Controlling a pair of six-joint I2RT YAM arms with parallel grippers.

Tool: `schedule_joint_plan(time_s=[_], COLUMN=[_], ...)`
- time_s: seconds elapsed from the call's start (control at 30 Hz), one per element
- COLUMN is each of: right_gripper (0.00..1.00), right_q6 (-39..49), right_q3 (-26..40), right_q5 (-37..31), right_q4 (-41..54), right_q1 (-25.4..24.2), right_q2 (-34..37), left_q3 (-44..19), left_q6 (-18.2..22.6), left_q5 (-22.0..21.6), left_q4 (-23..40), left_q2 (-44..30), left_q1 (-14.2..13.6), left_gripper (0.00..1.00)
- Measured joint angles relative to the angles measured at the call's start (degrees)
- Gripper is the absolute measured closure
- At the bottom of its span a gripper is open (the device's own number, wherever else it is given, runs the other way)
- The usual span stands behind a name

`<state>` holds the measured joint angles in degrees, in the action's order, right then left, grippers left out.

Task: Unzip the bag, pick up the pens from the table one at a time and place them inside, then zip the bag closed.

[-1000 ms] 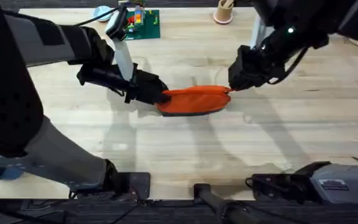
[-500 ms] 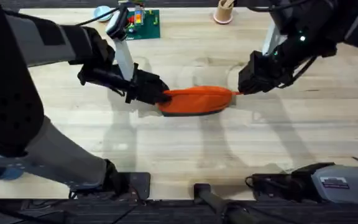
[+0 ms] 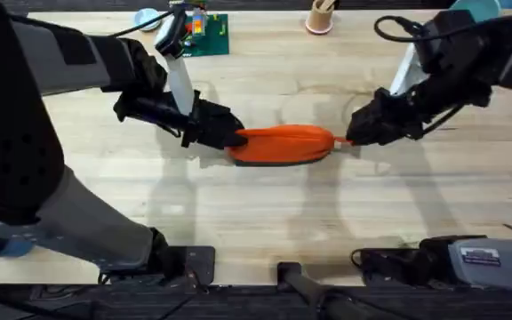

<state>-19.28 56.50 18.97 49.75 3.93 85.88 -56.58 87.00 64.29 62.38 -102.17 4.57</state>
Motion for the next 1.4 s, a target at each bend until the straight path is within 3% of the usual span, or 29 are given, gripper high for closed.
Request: schedule_joint_plan(time_s=[0.43, 0.6, 0.8, 1.4], right_gripper=[0.967, 0.969, 0.969, 0.969], right_q6=[7.01, 9.28, 11.00, 12.95], right_q3=[-0.69, -1.08, 0.10, 5.09], right_q5=[-1.21, -9.12, -13.11, -13.85], right_q4=[2.73, 3.39, 5.37, 13.54], right_q1=[-6.39, -8.61, -8.84, -8.84], right_q2=[-0.40, -0.40, -0.46, -10.25], left_q3=[0.02, 0.02, 0.02, 0.02], left_q6=[-0.55, -1.09, -1.97, -2.14], left_q5=[0.14, -0.24, -0.31, -0.31], left_q4=[-0.24, -0.25, -0.25, -0.29], left_q2=[0.00, 0.00, 0.00, 0.01], left_q1=[-0.21, 0.19, 0.19, 0.19], left_gripper=[0.958, 0.958, 0.958, 0.958])
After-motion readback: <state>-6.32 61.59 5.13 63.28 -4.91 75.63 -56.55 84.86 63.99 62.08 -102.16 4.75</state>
